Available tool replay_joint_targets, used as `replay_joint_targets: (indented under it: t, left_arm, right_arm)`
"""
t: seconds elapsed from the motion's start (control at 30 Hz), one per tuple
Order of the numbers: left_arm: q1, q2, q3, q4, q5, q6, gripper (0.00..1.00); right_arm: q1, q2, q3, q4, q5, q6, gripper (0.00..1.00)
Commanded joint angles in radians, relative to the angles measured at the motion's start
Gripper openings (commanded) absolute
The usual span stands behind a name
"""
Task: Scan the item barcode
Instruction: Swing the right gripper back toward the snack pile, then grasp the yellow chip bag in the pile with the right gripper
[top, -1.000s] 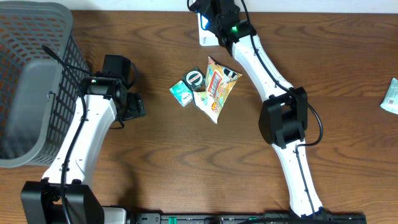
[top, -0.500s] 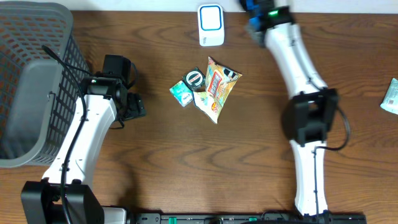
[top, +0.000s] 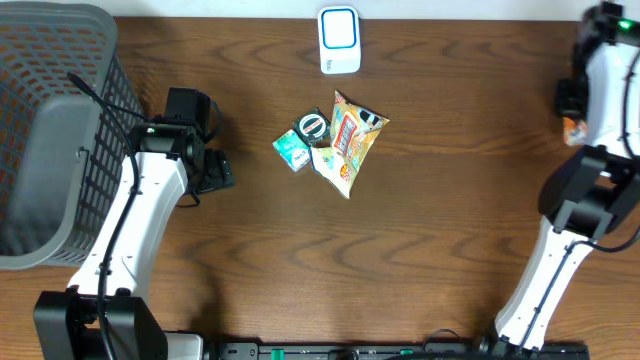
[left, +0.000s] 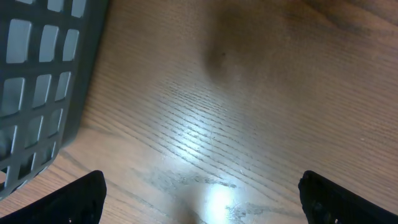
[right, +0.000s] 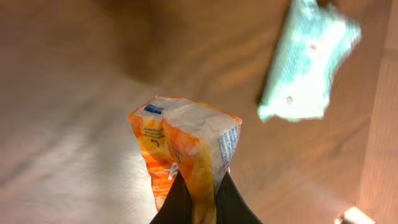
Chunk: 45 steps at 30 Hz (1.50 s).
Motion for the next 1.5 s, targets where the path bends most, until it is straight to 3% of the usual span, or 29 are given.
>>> replay_joint_targets:
  t: [0.0, 0.03, 0.07, 0.23, 0.47, 0.57, 0.77, 0.93, 1.0, 1.13, 1.23, 1.47]
  left_arm:
    - [0.003, 0.000, -0.004, -0.003, -0.020, -0.013, 0.98]
    - [0.003, 0.000, -0.004, -0.003, -0.020, -0.013, 0.98]
    - [0.003, 0.000, -0.004, -0.003, -0.020, -0.013, 0.98]
    - [0.003, 0.000, -0.004, -0.003, -0.020, -0.013, 0.98]
    - [0.003, 0.000, -0.004, -0.003, -0.020, -0.013, 0.98]
    - [0.003, 0.000, -0.004, -0.003, -0.020, -0.013, 0.98]
    - [0.003, 0.000, -0.004, -0.003, -0.020, -0.013, 0.98]
    - [0.003, 0.000, -0.004, -0.003, -0.020, -0.013, 0.98]
    - [0.003, 0.000, -0.004, -0.003, -0.020, -0.013, 0.98]
    - [0.003, 0.000, -0.004, -0.003, -0.020, -0.013, 0.98]
    - [0.003, 0.000, -0.004, -0.003, -0.020, -0.013, 0.98]
    - [0.003, 0.000, -0.004, -0.003, -0.020, -0.013, 0.98]
  right_arm:
    - [-0.062, -0.030, 0.009, -0.025, 0.006, 0.060, 0.55]
    - [-0.072, -0.030, 0.009, -0.027, 0.005, 0.062, 0.72]
    - [-0.083, -0.030, 0.009, -0.029, 0.003, 0.073, 0.99]
    - [-0.113, -0.030, 0.009, -0.010, -0.232, 0.081, 0.99]
    - [-0.074, -0.030, 0.008, 0.015, -0.899, 0.073, 0.99]
    - [-0.026, -0.030, 0.004, -0.022, -1.053, 0.035, 0.99]
    - [0.155, -0.030, -0.037, -0.125, -1.119, -0.136, 0.99]
    - [0.326, -0.030, -0.121, -0.091, -1.113, -0.136, 0.99]
    - [0.396, -0.030, -0.148, -0.055, -1.104, -0.136, 0.89]
    - [0.504, -0.031, -0.146, 0.001, -1.023, -0.058, 0.42]
    - [0.557, -0.032, -0.108, -0.002, -0.936, 0.020, 0.01]
    - [0.628, -0.076, -0.061, -0.035, -0.831, 0.087, 0.01]
